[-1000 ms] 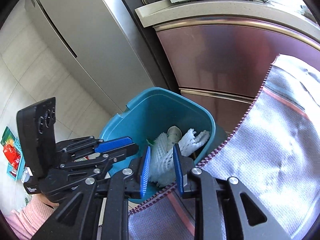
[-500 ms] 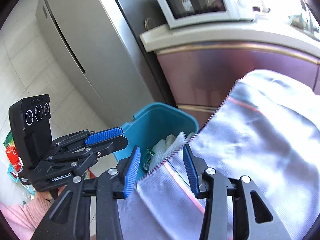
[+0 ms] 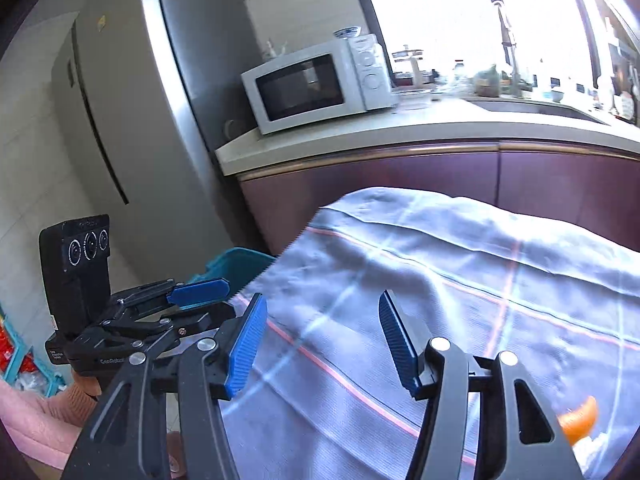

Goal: Collect trash
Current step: 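Move both open tools back over the orange peel and white tissue, then grasp the crumpled white tissue with the left tool and lift it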

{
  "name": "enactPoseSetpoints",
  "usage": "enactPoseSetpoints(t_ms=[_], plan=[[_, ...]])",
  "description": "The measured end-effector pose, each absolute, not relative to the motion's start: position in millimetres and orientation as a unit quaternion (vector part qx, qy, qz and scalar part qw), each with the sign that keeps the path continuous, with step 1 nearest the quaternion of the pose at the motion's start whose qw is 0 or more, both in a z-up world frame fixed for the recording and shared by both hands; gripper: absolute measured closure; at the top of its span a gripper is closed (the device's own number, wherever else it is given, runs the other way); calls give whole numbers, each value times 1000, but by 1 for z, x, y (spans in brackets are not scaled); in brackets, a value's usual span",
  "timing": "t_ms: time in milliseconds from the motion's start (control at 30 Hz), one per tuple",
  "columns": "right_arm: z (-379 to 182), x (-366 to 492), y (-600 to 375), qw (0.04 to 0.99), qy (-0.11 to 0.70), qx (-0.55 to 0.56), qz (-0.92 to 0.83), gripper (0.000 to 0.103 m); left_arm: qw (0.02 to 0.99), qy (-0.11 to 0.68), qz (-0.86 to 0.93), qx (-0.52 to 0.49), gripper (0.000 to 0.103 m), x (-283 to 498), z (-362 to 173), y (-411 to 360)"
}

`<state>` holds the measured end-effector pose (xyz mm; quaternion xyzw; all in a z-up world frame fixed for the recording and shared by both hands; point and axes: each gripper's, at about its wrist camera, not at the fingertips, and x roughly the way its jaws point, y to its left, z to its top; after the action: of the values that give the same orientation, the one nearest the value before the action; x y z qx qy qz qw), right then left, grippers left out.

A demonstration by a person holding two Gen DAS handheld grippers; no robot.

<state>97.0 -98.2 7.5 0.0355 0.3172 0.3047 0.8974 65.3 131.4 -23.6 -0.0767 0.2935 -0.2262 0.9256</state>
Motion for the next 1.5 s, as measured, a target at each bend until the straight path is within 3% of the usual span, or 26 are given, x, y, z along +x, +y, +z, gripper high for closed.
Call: enactPoseSetpoints(t_ms=[567,1200,1400,1500], plan=[[-29,79,-249,925,328,121,149,46,853,345,-392,8,51,62,-53,-57],[-50,75,-291,918,330,169,139,46,801,427,-418,17,53,98,-86,-140],[-53,77,-295,916,331,175,142,46,797,442,-410,24,61,104,-93,-149],[-55,79,-296,915,332,178,143,46,795,445,-413,26,72,102,-94,-149]])
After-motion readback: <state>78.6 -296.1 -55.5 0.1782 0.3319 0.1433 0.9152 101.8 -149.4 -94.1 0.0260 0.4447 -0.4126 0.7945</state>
